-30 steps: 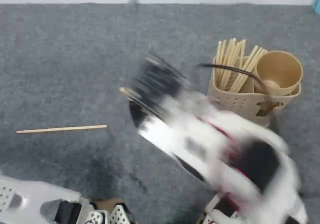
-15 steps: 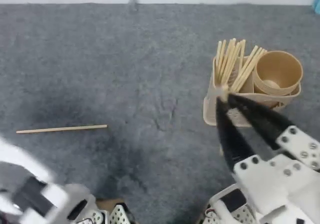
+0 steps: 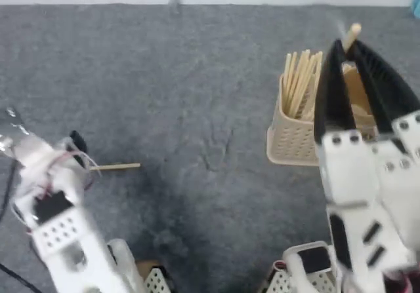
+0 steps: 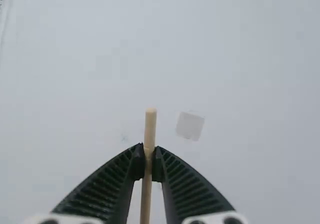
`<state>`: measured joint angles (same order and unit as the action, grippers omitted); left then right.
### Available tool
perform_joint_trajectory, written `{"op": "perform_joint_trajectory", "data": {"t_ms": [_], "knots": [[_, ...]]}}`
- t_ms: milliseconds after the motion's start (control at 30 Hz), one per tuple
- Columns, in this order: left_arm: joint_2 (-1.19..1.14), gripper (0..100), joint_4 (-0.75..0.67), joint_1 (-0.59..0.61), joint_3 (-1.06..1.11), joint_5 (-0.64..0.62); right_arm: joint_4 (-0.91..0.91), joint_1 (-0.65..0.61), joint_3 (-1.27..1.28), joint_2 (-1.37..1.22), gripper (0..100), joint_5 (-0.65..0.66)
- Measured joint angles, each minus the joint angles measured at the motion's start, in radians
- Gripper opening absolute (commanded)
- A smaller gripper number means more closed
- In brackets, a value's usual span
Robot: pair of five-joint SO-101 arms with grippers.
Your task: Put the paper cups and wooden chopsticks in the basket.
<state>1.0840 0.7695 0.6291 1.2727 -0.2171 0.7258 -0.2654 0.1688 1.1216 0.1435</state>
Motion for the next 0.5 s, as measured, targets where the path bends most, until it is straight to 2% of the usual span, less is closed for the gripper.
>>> {"op": "perform_joint_trajectory", "data": {"t_ms": [133, 300, 500], "knots": [[0.189, 23, -0.011, -0.078, 0.149, 0.0, -0.163, 0.057, 0.167, -0.002, 0.6, 0.0], [0.387, 23, -0.011, -0.104, 0.264, 0.0, -0.341, 0.121, 0.351, -0.064, 0.6, 0.0], [0.545, 23, -0.011, -0.109, 0.33, 0.0, -0.402, 0.196, 0.414, -0.224, 0.6, -0.046]]}}
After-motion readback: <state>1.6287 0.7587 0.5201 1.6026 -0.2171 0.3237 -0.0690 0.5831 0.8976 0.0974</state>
